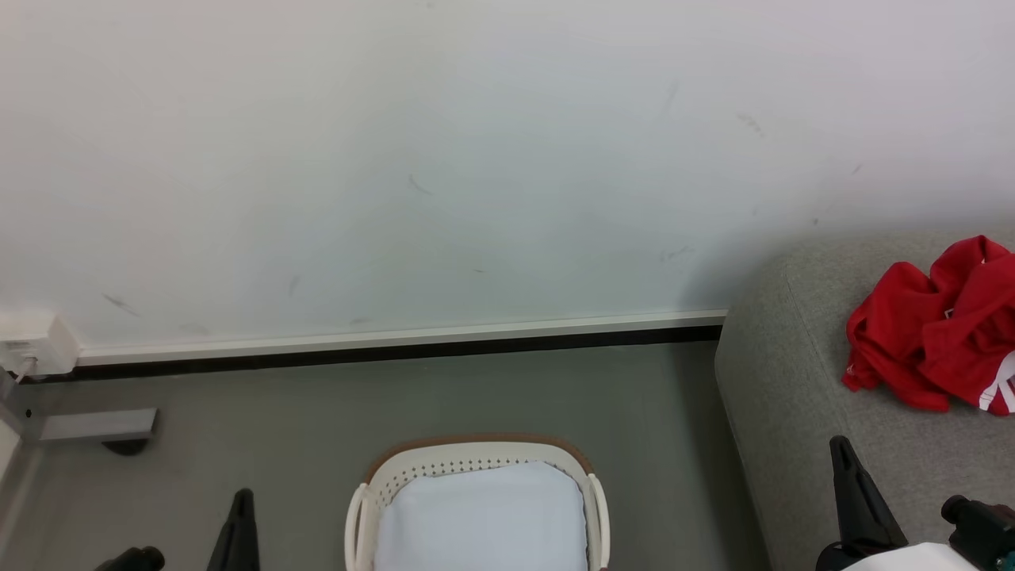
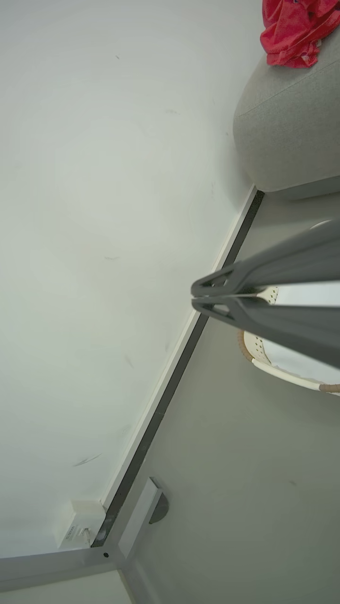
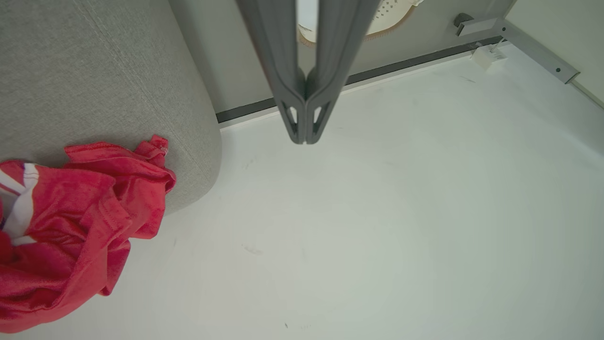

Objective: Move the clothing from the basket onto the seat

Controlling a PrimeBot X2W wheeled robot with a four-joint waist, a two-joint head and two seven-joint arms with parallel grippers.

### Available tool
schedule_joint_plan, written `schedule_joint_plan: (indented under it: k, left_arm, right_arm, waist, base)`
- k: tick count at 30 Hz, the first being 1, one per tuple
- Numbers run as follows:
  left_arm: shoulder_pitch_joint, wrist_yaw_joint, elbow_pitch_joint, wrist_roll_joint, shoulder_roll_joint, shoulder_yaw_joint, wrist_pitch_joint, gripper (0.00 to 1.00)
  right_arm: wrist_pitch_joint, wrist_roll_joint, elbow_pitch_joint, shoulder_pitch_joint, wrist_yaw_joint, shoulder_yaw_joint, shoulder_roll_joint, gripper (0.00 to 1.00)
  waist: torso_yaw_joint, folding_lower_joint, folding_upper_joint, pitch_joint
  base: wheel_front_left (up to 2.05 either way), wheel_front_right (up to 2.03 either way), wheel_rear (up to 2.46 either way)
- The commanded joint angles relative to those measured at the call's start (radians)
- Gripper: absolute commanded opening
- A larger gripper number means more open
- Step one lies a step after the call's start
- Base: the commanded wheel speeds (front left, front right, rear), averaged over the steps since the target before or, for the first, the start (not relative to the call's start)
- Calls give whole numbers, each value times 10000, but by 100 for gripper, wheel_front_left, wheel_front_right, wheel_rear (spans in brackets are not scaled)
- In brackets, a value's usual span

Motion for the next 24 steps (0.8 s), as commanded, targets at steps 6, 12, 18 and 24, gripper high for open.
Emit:
schedule_joint_plan:
  k: [6,12,18,24]
  left_arm:
    - [-283,-12,-303,-1133,84,-7,270,0]
    - [-323,-15,-396,-2043,93,-9,509,0]
    - [-364,-18,-482,-2871,102,-7,734,0]
    - [-403,-21,-552,-3667,108,-4,942,0]
  right_arm:
    - [263,1005,-199,-216,-4,-266,-7,0]
    - [503,1818,-235,-233,-5,-442,31,0]
    - [724,2572,-266,-251,-6,-602,71,0]
    - [938,3284,-293,-268,-7,-762,107,0]
  waist:
    - [16,0,0,16]
    - [31,0,0,32]
    - [46,0,0,49]
    - [62,0,0,65]
  base:
    - [0,0,0]
    - [0,0,0]
    - [0,0,0]
    - [0,0,0]
